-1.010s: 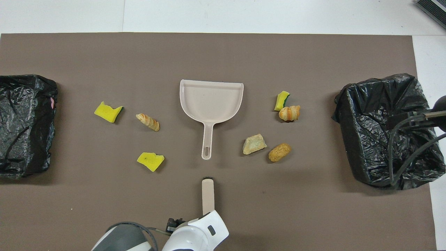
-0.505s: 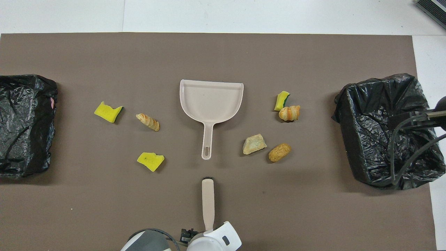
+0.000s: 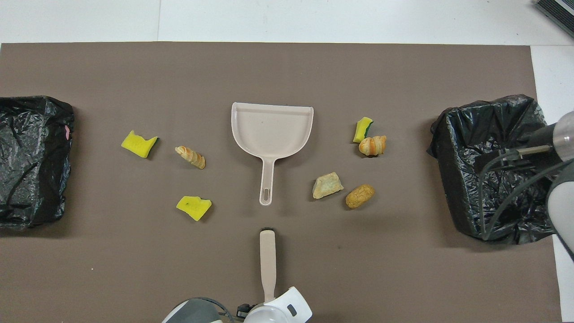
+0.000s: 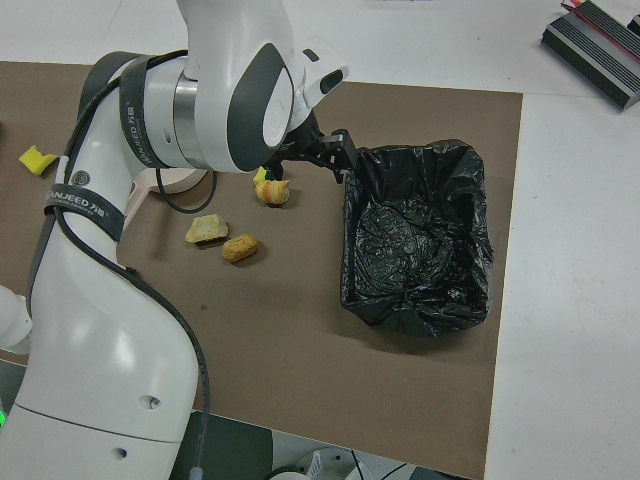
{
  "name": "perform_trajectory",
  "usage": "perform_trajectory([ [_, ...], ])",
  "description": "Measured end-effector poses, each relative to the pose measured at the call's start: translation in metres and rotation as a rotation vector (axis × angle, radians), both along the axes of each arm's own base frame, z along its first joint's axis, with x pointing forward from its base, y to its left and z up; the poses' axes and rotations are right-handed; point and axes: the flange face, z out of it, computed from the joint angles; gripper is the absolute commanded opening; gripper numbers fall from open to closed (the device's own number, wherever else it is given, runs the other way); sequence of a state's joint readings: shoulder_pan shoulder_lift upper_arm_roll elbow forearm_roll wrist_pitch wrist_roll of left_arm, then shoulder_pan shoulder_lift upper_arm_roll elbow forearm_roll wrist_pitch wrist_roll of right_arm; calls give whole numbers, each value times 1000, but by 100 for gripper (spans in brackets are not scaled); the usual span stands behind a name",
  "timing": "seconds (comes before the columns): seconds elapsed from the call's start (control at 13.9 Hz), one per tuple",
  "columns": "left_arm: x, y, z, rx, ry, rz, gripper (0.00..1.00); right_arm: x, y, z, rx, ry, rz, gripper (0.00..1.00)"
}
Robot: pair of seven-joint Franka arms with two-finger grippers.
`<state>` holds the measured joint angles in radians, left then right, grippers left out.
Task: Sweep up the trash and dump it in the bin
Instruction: 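Lift the brush with the left gripper while the right gripper reaches the dustpan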
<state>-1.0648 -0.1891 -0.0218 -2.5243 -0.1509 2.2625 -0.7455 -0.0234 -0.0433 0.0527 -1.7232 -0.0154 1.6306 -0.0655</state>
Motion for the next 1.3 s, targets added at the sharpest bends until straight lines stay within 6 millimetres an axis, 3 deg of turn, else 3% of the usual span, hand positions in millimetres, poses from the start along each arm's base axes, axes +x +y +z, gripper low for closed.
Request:
perform_trajectory([
  [0.07,0,0,0,2,2,1,0,6,11,-8,1,6,16,100],
  [0.29,5,4,1,25,24,11,0,28,40,-30,4,-17,8,100],
  [0.51,35,17,21,65,67,66,0,36,53,-38,19,-32,6,100],
  [0.79,92,60,45,83,55,163,0,38,53,-35,22,-44,6,100],
  [1.08,131,104,39,90,70,250,0,45,60,-40,59,-68,-31,100],
  [1.15,141,117,38,85,75,253,0,47,69,-44,76,-68,-57,100],
  [1.3,169,155,33,66,83,262,0,48,110,-56,93,-65,-109,100],
])
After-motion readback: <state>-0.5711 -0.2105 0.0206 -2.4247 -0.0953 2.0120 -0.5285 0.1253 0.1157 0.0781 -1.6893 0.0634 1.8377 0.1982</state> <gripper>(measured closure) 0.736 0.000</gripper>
